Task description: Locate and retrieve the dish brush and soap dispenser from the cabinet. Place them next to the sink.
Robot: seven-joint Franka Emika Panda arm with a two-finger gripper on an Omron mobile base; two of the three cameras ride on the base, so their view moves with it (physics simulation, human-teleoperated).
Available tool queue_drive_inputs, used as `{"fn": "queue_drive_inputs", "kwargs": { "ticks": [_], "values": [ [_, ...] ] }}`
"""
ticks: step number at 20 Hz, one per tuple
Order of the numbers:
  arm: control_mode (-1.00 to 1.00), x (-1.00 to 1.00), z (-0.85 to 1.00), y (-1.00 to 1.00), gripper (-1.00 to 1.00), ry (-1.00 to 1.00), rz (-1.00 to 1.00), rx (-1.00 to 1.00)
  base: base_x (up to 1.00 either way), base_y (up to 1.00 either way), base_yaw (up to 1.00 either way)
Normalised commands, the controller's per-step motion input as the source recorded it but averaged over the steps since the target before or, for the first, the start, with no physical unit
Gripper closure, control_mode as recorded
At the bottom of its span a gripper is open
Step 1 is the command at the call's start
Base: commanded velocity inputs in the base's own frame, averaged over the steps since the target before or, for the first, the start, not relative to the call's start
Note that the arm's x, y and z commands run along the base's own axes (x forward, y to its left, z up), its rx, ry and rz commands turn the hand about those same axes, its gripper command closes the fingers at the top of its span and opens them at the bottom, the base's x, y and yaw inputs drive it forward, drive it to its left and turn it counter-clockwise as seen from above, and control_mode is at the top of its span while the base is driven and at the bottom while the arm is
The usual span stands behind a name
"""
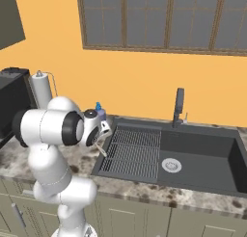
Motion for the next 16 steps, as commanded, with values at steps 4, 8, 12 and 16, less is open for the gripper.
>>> {"fn": "queue_drive_inputs", "kwargs": {
  "ticks": [4,8,12,16],
  "values": [
    [-1.0,0.01,-0.27,0.2,-1.0,0.01,0.0,0.0,0.0,0.0,0.0],
    [-1.0,-0.03,0.18,0.11,-1.0,0.11,0.0,-0.03,0.0,0.0,0.0],
    [-1.0,-0.27,0.35,0.23,-1.0,0.1,-0.01,-0.05,0.0,0.0,0.0],
    [-1.0,-0.35,0.72,0.03,-1.0,-0.03,-0.03,0.0,0.0,0.0,0.0]
  ]
}}
